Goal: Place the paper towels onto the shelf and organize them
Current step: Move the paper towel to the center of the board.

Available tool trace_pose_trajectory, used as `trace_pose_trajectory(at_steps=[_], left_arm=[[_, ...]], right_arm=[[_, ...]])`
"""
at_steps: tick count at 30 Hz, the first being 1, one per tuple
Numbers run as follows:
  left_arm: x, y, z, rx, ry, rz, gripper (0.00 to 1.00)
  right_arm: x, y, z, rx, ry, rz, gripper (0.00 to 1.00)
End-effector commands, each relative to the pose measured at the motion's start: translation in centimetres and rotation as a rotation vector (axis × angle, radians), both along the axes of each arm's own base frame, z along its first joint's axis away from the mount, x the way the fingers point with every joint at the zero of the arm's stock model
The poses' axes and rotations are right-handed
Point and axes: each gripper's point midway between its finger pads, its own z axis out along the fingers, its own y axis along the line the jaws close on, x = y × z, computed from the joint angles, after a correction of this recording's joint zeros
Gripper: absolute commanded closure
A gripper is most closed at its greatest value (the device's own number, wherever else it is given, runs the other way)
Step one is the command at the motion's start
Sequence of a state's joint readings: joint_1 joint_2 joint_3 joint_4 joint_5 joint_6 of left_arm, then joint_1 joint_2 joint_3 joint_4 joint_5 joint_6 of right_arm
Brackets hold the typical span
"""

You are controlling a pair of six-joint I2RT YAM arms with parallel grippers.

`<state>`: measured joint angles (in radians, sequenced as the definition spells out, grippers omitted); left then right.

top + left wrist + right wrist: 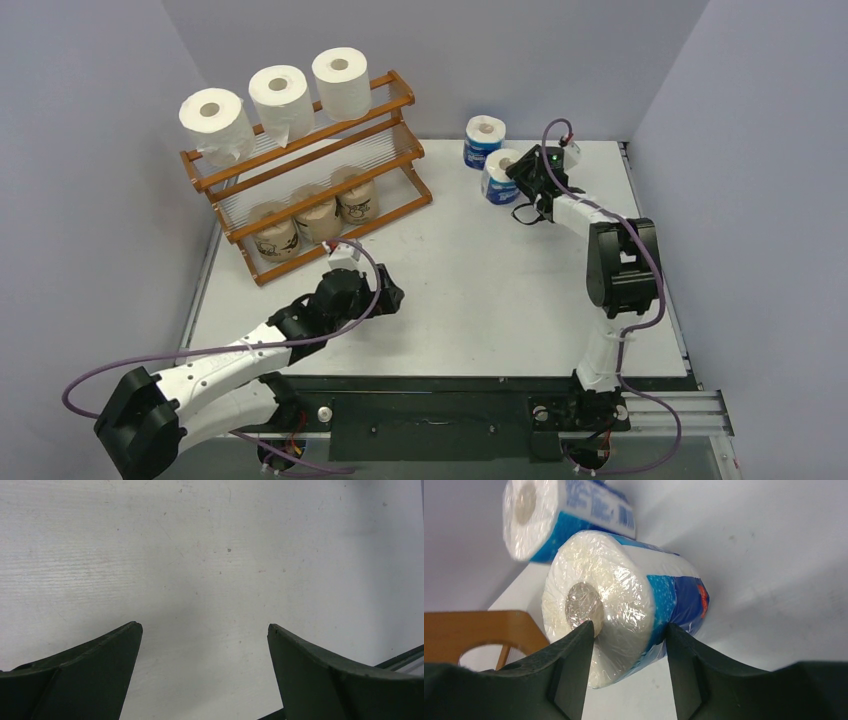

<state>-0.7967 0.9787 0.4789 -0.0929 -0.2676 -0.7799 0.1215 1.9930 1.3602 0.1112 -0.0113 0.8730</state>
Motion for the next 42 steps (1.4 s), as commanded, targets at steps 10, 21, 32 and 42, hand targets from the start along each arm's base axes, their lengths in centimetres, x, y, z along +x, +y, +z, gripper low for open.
trace_pose_trajectory(at_steps=[10, 21, 32, 42], left_arm=[[-0.9, 0.2, 1.7, -0.076, -0.046, -0.018, 0.04], [-0.5, -0.8, 2.7, -0.139, -0.051, -0.021, 0.04], [1.7, -3.5, 5.4, -0.171, -0.114, -0.07, 0.04], [4.8, -6.2, 6.6, -0.254, -0.105, -0.096, 0.04]], right_arm=[[-13.4, 6.3, -3.9, -0.101, 0.151, 0.188, 0.52], [-23.1, 9.0, -4.8, -0.159, 0.167, 0.334, 0.52], [-25.3, 9.1, 1.7, -0.203, 0.05, 0.391, 0.37], [-26.0, 9.9, 5.5, -0.221, -0.033, 0.45, 0.37]])
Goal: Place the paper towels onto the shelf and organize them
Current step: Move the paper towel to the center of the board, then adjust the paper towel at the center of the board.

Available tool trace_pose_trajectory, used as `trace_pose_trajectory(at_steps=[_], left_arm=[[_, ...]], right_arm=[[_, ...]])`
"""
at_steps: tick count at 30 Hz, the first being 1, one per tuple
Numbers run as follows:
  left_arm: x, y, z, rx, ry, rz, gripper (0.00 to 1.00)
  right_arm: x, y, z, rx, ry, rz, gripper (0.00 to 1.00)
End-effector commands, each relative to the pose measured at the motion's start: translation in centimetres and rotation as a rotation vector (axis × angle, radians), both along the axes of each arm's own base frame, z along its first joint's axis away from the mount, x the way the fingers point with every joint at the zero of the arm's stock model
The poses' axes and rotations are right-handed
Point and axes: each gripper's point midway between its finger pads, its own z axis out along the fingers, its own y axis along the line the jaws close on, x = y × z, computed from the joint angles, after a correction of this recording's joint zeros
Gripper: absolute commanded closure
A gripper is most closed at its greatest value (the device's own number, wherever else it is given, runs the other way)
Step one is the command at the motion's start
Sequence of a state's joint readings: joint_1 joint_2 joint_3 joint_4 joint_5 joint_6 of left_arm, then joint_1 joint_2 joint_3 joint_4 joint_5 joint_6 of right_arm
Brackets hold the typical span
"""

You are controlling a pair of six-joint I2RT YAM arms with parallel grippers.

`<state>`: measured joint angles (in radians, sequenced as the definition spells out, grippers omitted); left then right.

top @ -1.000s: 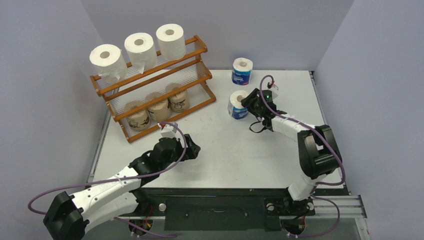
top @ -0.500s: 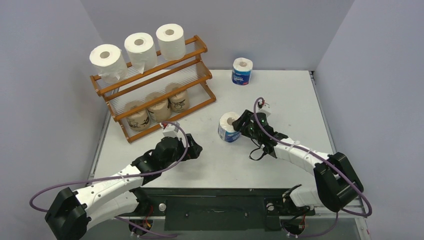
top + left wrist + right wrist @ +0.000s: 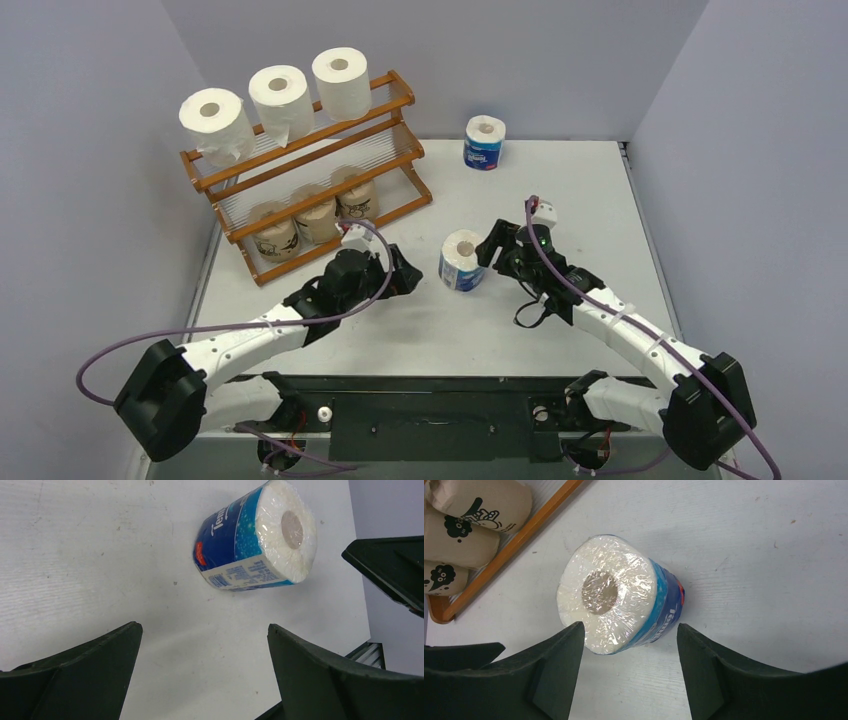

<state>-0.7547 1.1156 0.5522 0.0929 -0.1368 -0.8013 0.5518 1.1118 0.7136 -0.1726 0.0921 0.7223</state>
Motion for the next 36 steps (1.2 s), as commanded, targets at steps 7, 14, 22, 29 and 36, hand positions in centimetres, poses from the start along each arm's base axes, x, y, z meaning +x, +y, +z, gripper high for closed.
trace_pose_trajectory(at_steps=[7, 14, 22, 29, 36], left_arm=[[4.4, -3.0, 3.5, -0.149, -0.038, -0.019, 0.04], [5.7, -3.9, 3.1, -0.173, -0.005, -0.006, 0.04], [6.0, -6.5, 2.3, -0.177, 0.031, -0.078, 0.04], [5.9, -7.7, 2.3, -0.159, 0.012, -0.106, 0.04], [6.7, -8.8, 2.9, -0.161, -0.003, -0.118, 0.04]], right_arm=[[0.6, 1.6, -0.1, -0.153, 0.01, 0.037, 0.36], [0.8, -0.7, -3.3, -0.243, 0.078, -0.031, 0.34], [-0.7, -3.4, -6.4, -0.183, 0.119, -0.088, 0.36], [-2.9, -5.5, -9.9, -0.076, 0.176, -0.15, 0.38], [-3.4, -6.1, -9.0, -0.026, 0.127, -0.181, 0.38]])
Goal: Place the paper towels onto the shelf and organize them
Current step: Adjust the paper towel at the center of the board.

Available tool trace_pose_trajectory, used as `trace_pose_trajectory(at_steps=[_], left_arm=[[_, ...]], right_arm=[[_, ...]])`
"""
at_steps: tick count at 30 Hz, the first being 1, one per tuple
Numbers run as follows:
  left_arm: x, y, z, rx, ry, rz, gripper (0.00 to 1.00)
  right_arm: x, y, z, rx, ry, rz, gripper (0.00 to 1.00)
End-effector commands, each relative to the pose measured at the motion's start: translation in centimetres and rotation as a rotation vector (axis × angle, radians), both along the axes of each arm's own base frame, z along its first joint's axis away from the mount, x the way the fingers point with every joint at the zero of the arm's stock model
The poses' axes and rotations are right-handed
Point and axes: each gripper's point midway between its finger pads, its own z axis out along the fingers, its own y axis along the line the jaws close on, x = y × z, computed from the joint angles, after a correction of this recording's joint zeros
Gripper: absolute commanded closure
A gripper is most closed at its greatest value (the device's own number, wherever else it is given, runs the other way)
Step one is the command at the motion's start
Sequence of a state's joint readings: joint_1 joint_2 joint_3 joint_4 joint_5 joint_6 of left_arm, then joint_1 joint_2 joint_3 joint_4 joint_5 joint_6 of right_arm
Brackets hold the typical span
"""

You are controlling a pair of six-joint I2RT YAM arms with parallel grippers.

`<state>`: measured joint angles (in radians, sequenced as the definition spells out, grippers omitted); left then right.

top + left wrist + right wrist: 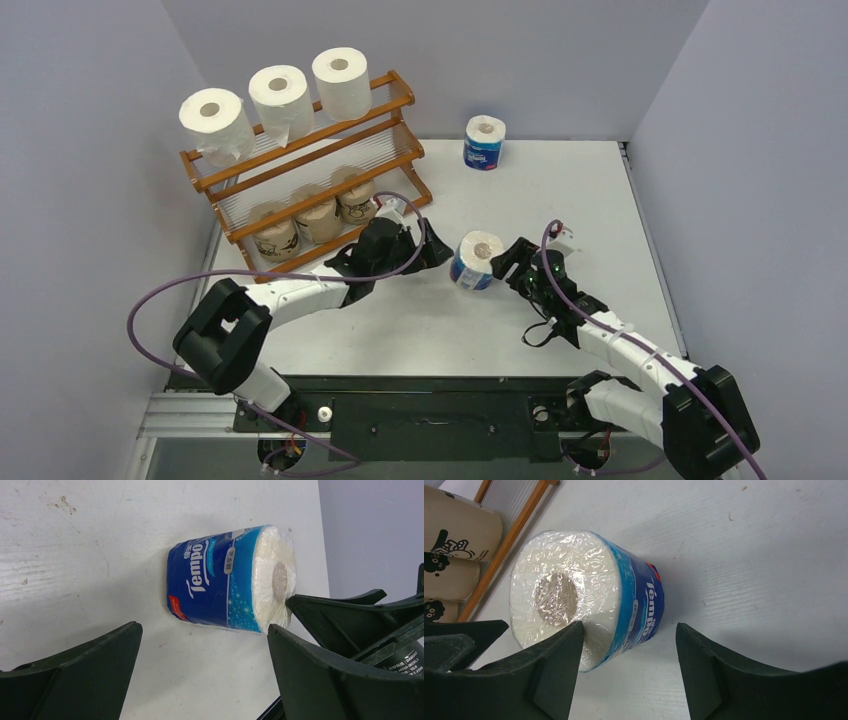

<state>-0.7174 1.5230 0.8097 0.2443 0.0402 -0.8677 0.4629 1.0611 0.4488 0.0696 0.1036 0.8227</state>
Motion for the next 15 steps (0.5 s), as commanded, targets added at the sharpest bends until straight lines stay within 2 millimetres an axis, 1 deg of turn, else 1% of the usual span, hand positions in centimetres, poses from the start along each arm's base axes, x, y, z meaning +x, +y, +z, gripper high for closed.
trace_pose_trajectory(at_steps=[1, 2, 4, 7, 8, 10, 11, 12, 15], left_arm=[[1.7, -1.7, 3.7, -0.065, -0.1, -0.016, 0.04], [1.9, -1.8, 3.8, -0.067, -0.104, -0.013, 0.04], [2.4, -2.1, 4.2, -0.07, -0.116, -0.011, 0.04], [3.1, -3.0, 5.1, -0.072, -0.13, -0.024, 0.04], [3.2, -3.0, 5.1, -0.07, -0.129, -0.027, 0.04], [3.3, -3.1, 5.5, -0.074, -0.135, -0.028, 0.04], [3.3, -3.0, 5.5, -0.073, -0.136, -0.025, 0.04], [3.3, -3.0, 5.5, -0.075, -0.14, -0.023, 0.04], [3.0, -2.9, 5.0, -0.075, -0.132, -0.023, 0.04]], right_arm=[[-3.0, -2.7, -3.4, -0.115, 0.133, -0.023, 0.37], [-2.8, -2.9, -3.1, -0.121, 0.129, -0.028, 0.37], [-2.9, -3.3, -3.5, -0.13, 0.147, -0.033, 0.37], [-3.4, -3.6, -4.7, -0.113, 0.18, -0.042, 0.37], [-3.8, -3.7, -5.3, -0.11, 0.195, -0.043, 0.37], [-4.2, -3.7, -5.9, -0.088, 0.204, -0.061, 0.37], [-4.3, -3.8, -6.0, -0.084, 0.202, -0.068, 0.37], [-4.8, -4.0, -6.5, -0.079, 0.215, -0.08, 0.37], [-5.3, -4.5, -6.9, -0.062, 0.219, -0.117, 0.37]])
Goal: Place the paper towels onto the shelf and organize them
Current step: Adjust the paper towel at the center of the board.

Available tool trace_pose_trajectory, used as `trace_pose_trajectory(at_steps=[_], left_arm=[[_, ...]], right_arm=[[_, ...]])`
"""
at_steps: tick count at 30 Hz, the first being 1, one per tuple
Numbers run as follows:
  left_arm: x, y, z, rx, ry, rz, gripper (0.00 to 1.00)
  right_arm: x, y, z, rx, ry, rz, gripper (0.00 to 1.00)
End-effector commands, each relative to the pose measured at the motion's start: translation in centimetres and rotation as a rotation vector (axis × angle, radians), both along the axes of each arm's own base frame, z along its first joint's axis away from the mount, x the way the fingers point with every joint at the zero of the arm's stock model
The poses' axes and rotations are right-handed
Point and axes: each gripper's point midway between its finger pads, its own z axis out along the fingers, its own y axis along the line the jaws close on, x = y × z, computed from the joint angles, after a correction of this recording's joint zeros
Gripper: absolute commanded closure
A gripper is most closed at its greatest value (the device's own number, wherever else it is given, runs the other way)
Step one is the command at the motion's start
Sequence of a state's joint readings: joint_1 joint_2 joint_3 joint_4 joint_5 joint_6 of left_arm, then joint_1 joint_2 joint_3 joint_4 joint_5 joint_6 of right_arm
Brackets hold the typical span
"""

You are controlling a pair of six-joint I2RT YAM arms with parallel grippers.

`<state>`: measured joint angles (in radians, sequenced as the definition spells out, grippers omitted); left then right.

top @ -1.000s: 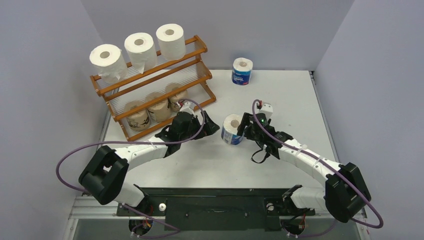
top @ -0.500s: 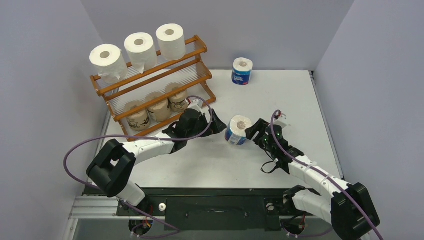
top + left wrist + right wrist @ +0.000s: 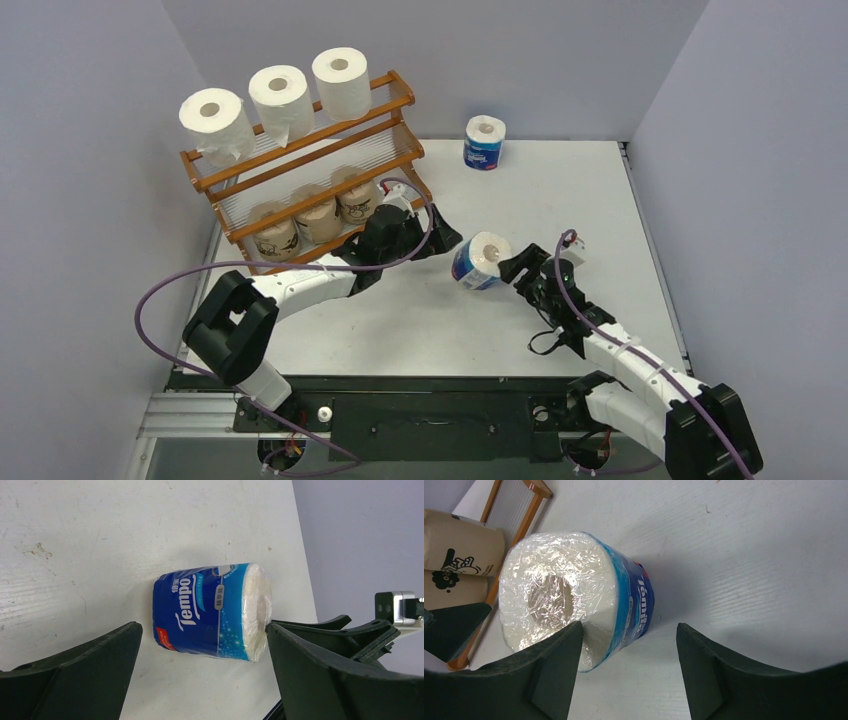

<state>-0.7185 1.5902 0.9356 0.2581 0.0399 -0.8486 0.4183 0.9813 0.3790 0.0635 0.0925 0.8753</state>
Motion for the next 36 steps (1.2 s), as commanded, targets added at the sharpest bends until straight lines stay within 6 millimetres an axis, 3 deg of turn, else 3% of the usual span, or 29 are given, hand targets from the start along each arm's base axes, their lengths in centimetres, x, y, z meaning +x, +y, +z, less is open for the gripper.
trace_pose_trajectory(at_steps=[1, 8, 12, 16, 21, 25, 28, 32, 36], left_arm=[[0.5, -0.7, 2.0, -0.042, -0.06, -0.017, 0.04], [0.0, -1.7, 1.1, -0.049, -0.038, -0.049, 0.04], [-0.3, -2.3, 0.8, -0.049, -0.03, -0.067, 0.04], [-0.4, -2.3, 0.7, -0.053, -0.029, -0.07, 0.04], [-0.1, -2.1, 1.4, -0.068, -0.042, -0.061, 0.04], [0.9, -1.5, 2.2, -0.114, -0.04, -0.05, 0.04], [1.8, -1.4, 3.1, -0.19, -0.032, -0.087, 0.04], [2.3, -2.6, 2.3, -0.204, 0.006, -0.18, 0.04], [2.6, -3.8, 1.4, -0.195, 0.006, -0.23, 0.04]], right_arm=[[-4.9, -3.1, -6.8, -0.099, 0.23, -0.064, 0.37], [-6.5, -3.7, -8.4, -0.022, 0.244, -0.135, 0.38], [-6.8, -4.0, -8.2, -0.005, 0.232, -0.156, 0.38], [-6.7, -4.5, -6.7, -0.017, 0.196, -0.167, 0.36], [-5.7, -4.7, -2.5, 0.006, 0.076, -0.175, 0.34], [-4.5, -3.4, 1.9, 0.077, -0.054, -0.12, 0.27], [-3.6, -2.1, 4.0, 0.131, -0.106, -0.071, 0.24], [-2.6, -0.6, 4.5, 0.175, -0.107, -0.031, 0.22], [-1.5, -0.8, 4.4, 0.145, -0.105, -0.03, 0.22]])
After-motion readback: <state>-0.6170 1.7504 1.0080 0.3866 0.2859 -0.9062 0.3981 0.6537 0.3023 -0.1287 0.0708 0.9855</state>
